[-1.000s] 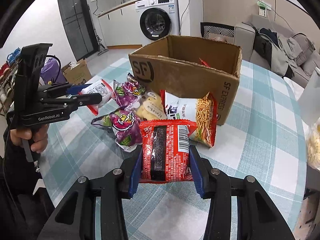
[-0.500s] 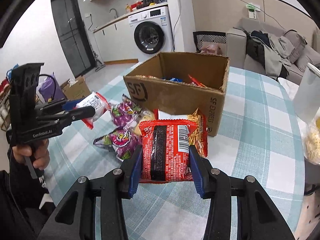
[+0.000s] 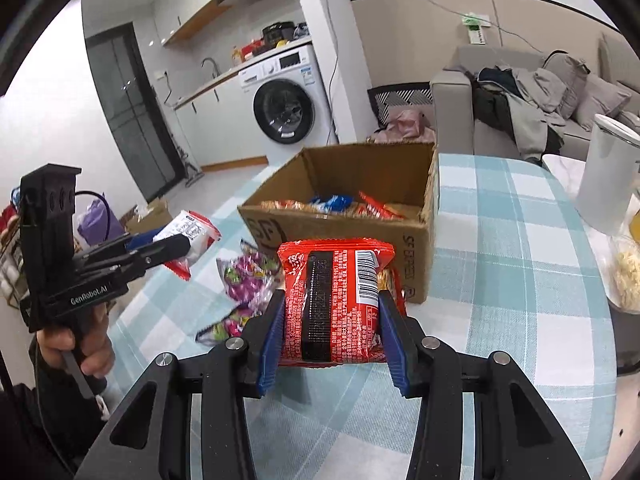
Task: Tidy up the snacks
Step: 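Lift both held snacks and carry them over the open cardboard box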
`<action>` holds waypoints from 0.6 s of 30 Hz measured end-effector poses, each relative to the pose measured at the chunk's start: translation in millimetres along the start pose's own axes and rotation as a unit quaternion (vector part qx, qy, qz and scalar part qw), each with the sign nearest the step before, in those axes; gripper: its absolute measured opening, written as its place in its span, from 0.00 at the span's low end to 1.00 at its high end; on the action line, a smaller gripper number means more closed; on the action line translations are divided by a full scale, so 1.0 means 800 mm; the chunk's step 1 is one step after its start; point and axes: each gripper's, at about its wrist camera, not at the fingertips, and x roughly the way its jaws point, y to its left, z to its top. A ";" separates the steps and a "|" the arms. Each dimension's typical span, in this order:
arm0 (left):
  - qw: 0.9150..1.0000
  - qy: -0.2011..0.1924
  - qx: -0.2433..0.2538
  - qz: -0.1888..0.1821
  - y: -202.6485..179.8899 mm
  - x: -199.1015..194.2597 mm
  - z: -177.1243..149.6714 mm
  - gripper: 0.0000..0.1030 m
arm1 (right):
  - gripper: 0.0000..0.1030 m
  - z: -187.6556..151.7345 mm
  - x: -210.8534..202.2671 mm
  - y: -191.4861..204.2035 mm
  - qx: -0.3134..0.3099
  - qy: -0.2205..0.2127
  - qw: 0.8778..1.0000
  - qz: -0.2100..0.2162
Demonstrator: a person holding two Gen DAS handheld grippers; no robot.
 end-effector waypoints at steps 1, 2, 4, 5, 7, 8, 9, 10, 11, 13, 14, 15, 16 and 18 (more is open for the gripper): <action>1.000 -0.002 0.000 0.000 -0.002 0.001 0.004 0.39 | 0.44 0.002 -0.002 0.000 0.004 -0.005 1.000 0.000; 1.000 -0.003 0.002 0.000 -0.004 0.002 0.007 0.39 | 0.44 0.004 -0.003 -0.001 0.007 -0.009 1.000 0.000; 1.000 -0.008 0.006 0.001 -0.007 0.004 0.014 0.39 | 0.44 0.009 -0.004 -0.002 0.012 -0.018 1.000 0.002; 1.000 -0.011 0.007 0.001 -0.009 0.005 0.018 0.39 | 0.44 0.012 -0.004 -0.002 0.014 -0.020 1.000 0.002; 1.000 -0.013 0.006 -0.001 -0.009 0.008 0.025 0.39 | 0.44 0.018 -0.005 -0.002 0.017 -0.026 1.000 -0.002; 1.000 -0.015 0.004 -0.002 -0.010 0.009 0.028 0.39 | 0.44 0.022 -0.006 -0.003 0.021 -0.029 0.999 -0.004; 1.000 -0.016 0.004 -0.003 -0.010 0.011 0.032 0.39 | 0.44 0.025 -0.006 -0.004 0.023 -0.030 0.999 -0.005; 1.000 -0.017 0.005 -0.003 -0.010 0.013 0.036 0.39 | 0.44 0.028 -0.007 -0.004 0.025 -0.033 0.999 -0.006; 1.000 -0.019 0.006 -0.002 -0.011 0.014 0.038 0.39 | 0.44 0.032 -0.007 -0.005 0.026 -0.035 0.999 -0.008; 1.000 -0.021 0.006 -0.003 -0.011 0.018 0.045 0.39 | 0.44 0.038 -0.008 -0.006 0.031 -0.040 0.999 -0.009; 1.000 -0.022 0.004 -0.003 -0.011 0.020 0.048 0.39 | 0.44 0.042 -0.009 -0.007 0.035 -0.042 0.998 -0.008; 1.000 -0.022 0.004 -0.004 -0.010 0.021 0.051 0.39 | 0.44 0.044 -0.009 -0.008 0.037 -0.043 0.998 -0.008; 1.000 -0.024 0.003 -0.003 -0.010 0.023 0.055 0.39 | 0.44 0.047 -0.008 -0.009 0.039 -0.044 0.998 -0.008; 1.000 -0.026 0.003 -0.003 -0.009 0.026 0.060 0.39 | 0.44 0.053 -0.007 -0.011 0.041 -0.046 0.998 -0.010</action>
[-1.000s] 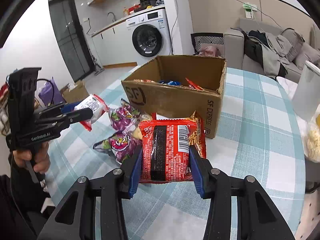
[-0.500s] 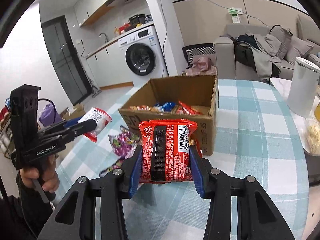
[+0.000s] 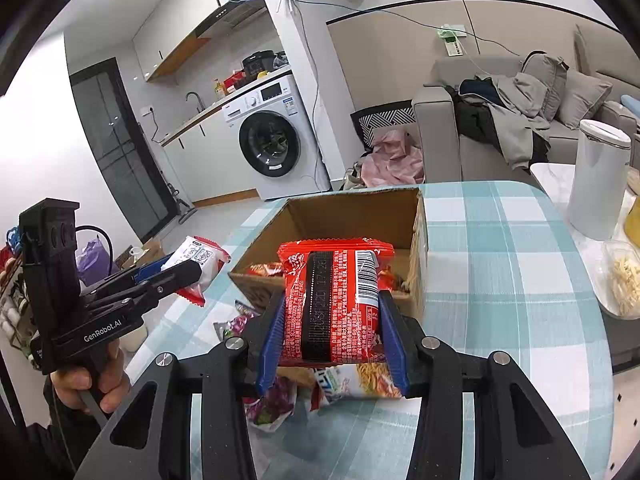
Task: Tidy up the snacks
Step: 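Lift both held snacks and carry them over the open cardboard box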
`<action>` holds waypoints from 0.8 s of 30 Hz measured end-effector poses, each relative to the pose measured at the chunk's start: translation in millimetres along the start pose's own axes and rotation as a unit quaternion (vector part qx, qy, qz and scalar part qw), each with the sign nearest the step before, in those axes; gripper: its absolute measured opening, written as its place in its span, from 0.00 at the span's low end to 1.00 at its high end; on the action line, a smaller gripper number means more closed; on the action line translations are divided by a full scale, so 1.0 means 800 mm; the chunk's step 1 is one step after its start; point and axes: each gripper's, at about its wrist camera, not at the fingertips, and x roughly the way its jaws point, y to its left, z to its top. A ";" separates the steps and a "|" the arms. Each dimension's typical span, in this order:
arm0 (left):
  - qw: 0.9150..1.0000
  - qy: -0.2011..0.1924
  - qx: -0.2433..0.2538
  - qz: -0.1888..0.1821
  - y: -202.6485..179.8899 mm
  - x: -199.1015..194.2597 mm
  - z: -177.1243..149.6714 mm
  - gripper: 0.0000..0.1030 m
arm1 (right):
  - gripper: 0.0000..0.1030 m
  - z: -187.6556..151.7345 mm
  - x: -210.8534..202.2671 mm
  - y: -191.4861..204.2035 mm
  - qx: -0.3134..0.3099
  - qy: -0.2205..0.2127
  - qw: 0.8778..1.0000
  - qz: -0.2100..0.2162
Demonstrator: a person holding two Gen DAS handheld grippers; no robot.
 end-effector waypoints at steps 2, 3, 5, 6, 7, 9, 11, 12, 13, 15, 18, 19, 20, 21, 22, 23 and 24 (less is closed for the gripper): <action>1.000 -0.003 0.001 0.002 0.001 0.004 0.006 0.39 | 0.44 0.005 0.003 -0.002 0.003 0.000 1.000 0.001; 1.000 -0.004 0.000 0.003 0.003 0.007 0.008 0.39 | 0.44 0.007 0.004 -0.003 0.005 -0.002 1.000 -0.001; 1.000 -0.002 -0.002 0.003 0.005 0.014 0.012 0.39 | 0.44 0.013 0.007 -0.005 0.008 -0.001 1.000 -0.004; 1.000 -0.002 -0.003 0.003 0.006 0.017 0.015 0.39 | 0.44 0.015 0.008 -0.005 0.010 -0.002 1.000 -0.004; 1.000 -0.001 -0.003 0.003 0.007 0.023 0.018 0.39 | 0.44 0.017 0.009 -0.006 0.013 -0.003 1.000 -0.005; 1.000 0.000 -0.004 0.003 0.008 0.030 0.022 0.39 | 0.44 0.021 0.013 -0.008 0.016 -0.004 1.000 -0.006; 1.000 0.002 -0.004 0.002 0.009 0.038 0.025 0.39 | 0.44 0.024 0.016 -0.009 0.020 -0.003 1.000 -0.008; 1.000 0.003 -0.003 0.003 0.009 0.042 0.027 0.39 | 0.44 0.026 0.019 -0.010 0.021 -0.002 1.000 -0.008; 1.000 0.004 -0.002 0.004 0.009 0.047 0.029 0.39 | 0.44 0.028 0.022 -0.011 0.023 -0.002 1.000 -0.009; 1.000 0.004 -0.001 0.003 0.008 0.055 0.033 0.39 | 0.44 0.031 0.027 -0.012 0.026 0.000 1.000 -0.008; 1.000 0.006 -0.001 0.002 0.007 0.068 0.038 0.39 | 0.44 0.035 0.035 -0.014 0.031 0.004 0.999 -0.007; 1.000 0.008 0.000 0.002 0.007 0.072 0.039 0.39 | 0.44 0.037 0.038 -0.015 0.032 0.003 0.999 -0.009; 1.000 0.008 0.000 0.003 0.007 0.076 0.041 0.39 | 0.44 0.039 0.040 -0.015 0.032 0.004 0.999 -0.009; 1.000 0.009 0.000 0.003 0.007 0.081 0.043 0.39 | 0.44 0.041 0.042 -0.016 0.034 0.004 0.999 -0.009; 1.000 0.009 0.001 0.003 0.007 0.085 0.045 0.39 | 0.44 0.043 0.045 -0.017 0.036 0.004 0.999 -0.009; 1.000 0.009 0.001 0.003 0.007 0.089 0.046 0.39 | 0.44 0.044 0.048 -0.018 0.038 0.006 0.999 -0.010; 1.000 0.010 0.000 0.003 0.007 0.092 0.047 0.39 | 0.44 0.046 0.050 -0.019 0.039 0.006 0.999 -0.010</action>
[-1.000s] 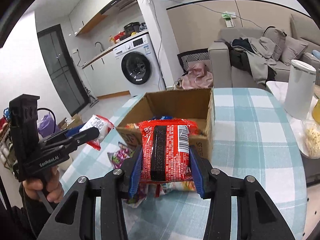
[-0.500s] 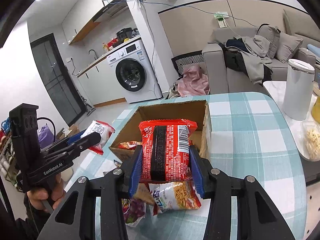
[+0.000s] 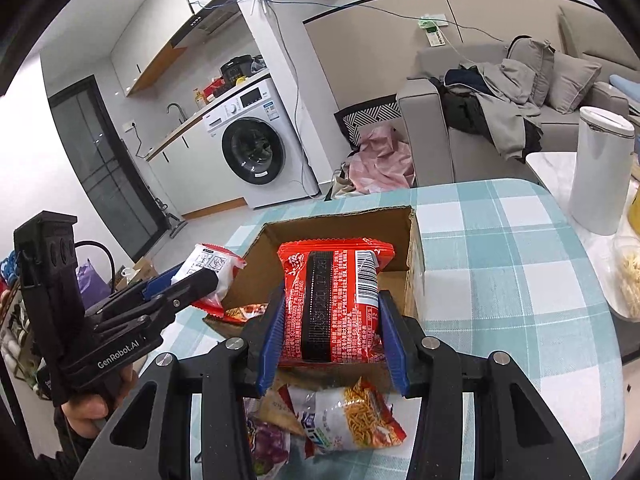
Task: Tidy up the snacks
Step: 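Lift both held snacks and carry them over the open cardboard box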
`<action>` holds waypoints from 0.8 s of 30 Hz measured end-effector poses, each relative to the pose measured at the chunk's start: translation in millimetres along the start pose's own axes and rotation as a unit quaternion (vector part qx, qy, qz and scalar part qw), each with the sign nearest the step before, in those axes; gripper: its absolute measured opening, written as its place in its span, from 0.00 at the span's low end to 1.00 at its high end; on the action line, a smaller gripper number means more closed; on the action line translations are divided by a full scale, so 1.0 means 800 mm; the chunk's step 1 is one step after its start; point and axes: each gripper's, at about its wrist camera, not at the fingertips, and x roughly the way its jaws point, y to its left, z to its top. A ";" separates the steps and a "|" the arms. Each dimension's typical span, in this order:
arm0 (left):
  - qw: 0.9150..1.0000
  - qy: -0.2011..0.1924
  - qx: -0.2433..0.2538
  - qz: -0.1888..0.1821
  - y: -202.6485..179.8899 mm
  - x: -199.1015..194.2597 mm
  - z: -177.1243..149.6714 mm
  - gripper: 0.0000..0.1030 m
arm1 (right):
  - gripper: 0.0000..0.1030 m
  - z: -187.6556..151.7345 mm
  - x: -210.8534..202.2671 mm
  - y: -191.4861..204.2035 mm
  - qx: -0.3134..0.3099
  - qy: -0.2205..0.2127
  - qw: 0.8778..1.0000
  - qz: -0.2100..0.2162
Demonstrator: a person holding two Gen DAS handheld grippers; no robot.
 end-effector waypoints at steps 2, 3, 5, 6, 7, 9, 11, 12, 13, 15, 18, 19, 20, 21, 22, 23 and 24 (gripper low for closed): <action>1.000 0.001 -0.002 -0.002 0.001 0.009 0.003 0.39 | 0.44 0.002 0.006 -0.001 0.003 0.002 1.000 -0.001; 1.000 0.002 -0.002 -0.002 0.001 0.013 0.003 0.39 | 0.44 0.003 0.008 -0.001 0.003 0.003 1.000 -0.001; 1.000 0.005 0.000 -0.001 0.001 0.021 0.004 0.39 | 0.44 0.005 0.013 -0.001 0.002 0.005 1.000 -0.003; 1.000 0.006 0.000 -0.001 0.001 0.026 0.004 0.39 | 0.44 0.006 0.015 -0.001 0.002 0.005 1.000 -0.003; 1.000 0.008 0.000 -0.001 0.002 0.030 0.005 0.39 | 0.44 0.007 0.018 -0.001 0.002 0.006 1.000 -0.004; 1.000 0.011 -0.002 -0.002 0.003 0.038 0.004 0.39 | 0.44 0.009 0.023 -0.001 0.004 0.009 1.000 -0.002; 1.000 0.013 -0.001 -0.002 0.002 0.045 0.005 0.39 | 0.44 0.010 0.028 -0.003 0.009 0.010 1.000 -0.001; 1.000 0.014 0.000 -0.001 0.002 0.049 0.004 0.39 | 0.44 0.011 0.031 -0.003 0.012 0.011 1.000 -0.001; 1.000 0.015 0.001 -0.001 0.002 0.052 0.005 0.39 | 0.44 0.011 0.035 -0.004 0.015 0.013 1.000 0.001; 1.000 0.019 0.001 0.000 0.001 0.058 0.003 0.39 | 0.44 0.012 0.041 -0.006 0.018 0.017 1.000 0.002; 1.000 0.025 0.003 0.000 0.001 0.070 0.002 0.39 | 0.44 0.013 0.050 -0.004 0.019 0.021 1.000 0.002; 1.000 0.025 0.004 0.001 0.002 0.071 0.002 0.39 | 0.44 0.013 0.053 -0.004 0.020 0.021 1.000 0.002; 1.000 0.026 0.003 0.002 0.002 0.074 0.002 0.39 | 0.44 0.014 0.055 -0.005 0.021 0.022 1.000 0.001; 1.000 0.026 0.003 0.003 0.003 0.076 0.002 0.39 | 0.44 0.014 0.058 -0.006 0.021 0.024 0.999 0.001; 1.000 0.028 0.002 0.003 0.003 0.079 0.003 0.39 | 0.44 0.014 0.061 -0.006 0.022 0.024 0.999 0.001; 1.000 0.029 0.001 0.003 0.004 0.082 0.003 0.39 | 0.44 0.015 0.063 -0.008 0.023 0.024 0.999 0.001; 1.000 0.030 0.002 0.004 0.003 0.083 0.003 0.39 | 0.44 0.015 0.065 -0.008 0.024 0.026 0.999 0.000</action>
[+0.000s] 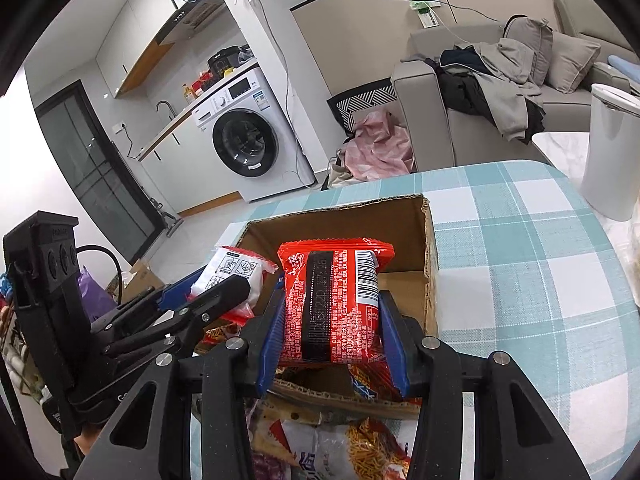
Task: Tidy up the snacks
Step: 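Lift both held snacks and carry them over the open cardboard box, then open both tools to drop the noodle pack and white bag into the box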
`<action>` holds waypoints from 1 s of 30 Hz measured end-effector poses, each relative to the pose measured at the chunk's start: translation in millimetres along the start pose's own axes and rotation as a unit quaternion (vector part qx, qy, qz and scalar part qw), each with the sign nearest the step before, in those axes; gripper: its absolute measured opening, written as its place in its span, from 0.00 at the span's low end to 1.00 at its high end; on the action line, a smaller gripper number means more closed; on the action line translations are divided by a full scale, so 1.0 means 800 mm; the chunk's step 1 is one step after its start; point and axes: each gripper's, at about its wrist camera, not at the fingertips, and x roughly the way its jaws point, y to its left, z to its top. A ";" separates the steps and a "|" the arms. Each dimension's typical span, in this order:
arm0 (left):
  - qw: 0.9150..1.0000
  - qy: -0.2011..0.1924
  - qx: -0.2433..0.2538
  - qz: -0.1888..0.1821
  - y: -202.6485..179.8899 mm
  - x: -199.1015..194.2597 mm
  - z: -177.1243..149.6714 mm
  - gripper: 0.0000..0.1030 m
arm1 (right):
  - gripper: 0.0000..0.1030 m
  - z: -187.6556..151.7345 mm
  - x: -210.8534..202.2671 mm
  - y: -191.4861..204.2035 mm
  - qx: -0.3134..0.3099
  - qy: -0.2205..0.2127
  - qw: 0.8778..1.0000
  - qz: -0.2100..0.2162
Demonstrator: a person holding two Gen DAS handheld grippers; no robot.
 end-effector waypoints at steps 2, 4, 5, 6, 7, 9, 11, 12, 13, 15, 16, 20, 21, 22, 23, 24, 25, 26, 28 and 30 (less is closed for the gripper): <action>1.000 0.002 0.003 0.003 0.000 0.005 0.000 0.39 | 0.44 0.001 0.004 -0.001 0.002 0.003 1.000 0.000; 1.000 0.004 0.004 0.006 -0.001 0.009 0.000 0.39 | 0.44 0.002 0.009 -0.003 0.002 0.005 1.000 -0.005; 1.000 0.006 0.003 0.005 -0.001 0.012 -0.001 0.39 | 0.44 0.002 0.010 -0.003 0.002 0.005 1.000 -0.006; 1.000 0.008 0.002 0.004 0.000 0.013 -0.001 0.39 | 0.44 0.002 0.012 -0.004 0.002 0.005 1.000 -0.008; 1.000 0.009 0.003 0.005 0.001 0.016 -0.002 0.39 | 0.44 0.002 0.014 -0.004 0.002 0.005 1.000 -0.009; 1.000 0.012 0.005 0.009 0.002 0.021 -0.004 0.39 | 0.44 0.002 0.017 -0.007 0.004 0.006 1.000 -0.013; 1.000 0.016 0.003 0.011 0.004 0.025 -0.005 0.39 | 0.44 0.003 0.019 -0.008 0.005 0.007 1.000 -0.014; 1.000 0.020 0.001 0.012 0.005 0.028 -0.006 0.39 | 0.44 0.003 0.019 -0.009 0.007 0.007 1.000 -0.012; 1.000 0.022 0.000 0.012 0.006 0.029 -0.006 0.39 | 0.44 0.003 0.020 -0.008 0.007 0.008 1.000 -0.010; 1.000 0.023 -0.001 0.014 0.006 0.029 -0.006 0.39 | 0.44 0.003 0.018 -0.007 0.005 0.007 1.000 -0.010; 1.000 0.020 -0.001 0.017 0.007 0.028 -0.006 0.39 | 0.44 0.004 0.017 -0.006 0.003 0.004 1.000 -0.011; 1.000 0.020 -0.002 0.015 0.009 0.014 -0.006 0.55 | 0.48 0.003 0.005 -0.001 -0.005 -0.007 1.000 -0.007; 1.000 0.019 -0.001 0.017 0.009 0.009 -0.007 0.69 | 0.50 0.003 0.000 0.000 -0.008 -0.011 1.000 -0.009; 1.000 0.016 0.001 0.019 0.007 0.002 -0.007 0.75 | 0.51 0.002 -0.007 0.001 -0.012 -0.015 1.000 -0.012; 1.000 0.006 0.004 0.021 0.007 -0.008 -0.008 0.83 | 0.58 0.001 -0.011 0.001 -0.015 -0.017 1.000 -0.013; 1.000 0.000 0.006 0.022 0.007 -0.017 -0.010 0.85 | 0.71 0.000 -0.016 0.001 -0.017 -0.020 1.000 -0.013; 1.000 -0.001 0.007 0.022 0.007 -0.026 -0.013 0.86 | 0.77 -0.002 -0.023 0.000 -0.019 -0.023 0.999 -0.013; 1.000 0.001 0.007 0.020 0.008 -0.032 -0.015 0.93 | 0.87 -0.005 -0.029 0.000 -0.020 -0.027 0.999 -0.012; 1.000 0.000 0.003 0.019 0.011 -0.048 -0.024 1.00 | 0.95 -0.011 -0.041 0.000 -0.025 -0.031 0.999 -0.011; 1.000 0.000 0.004 0.021 0.014 -0.062 -0.032 1.00 | 0.99 -0.018 -0.048 0.003 -0.034 -0.025 0.999 -0.017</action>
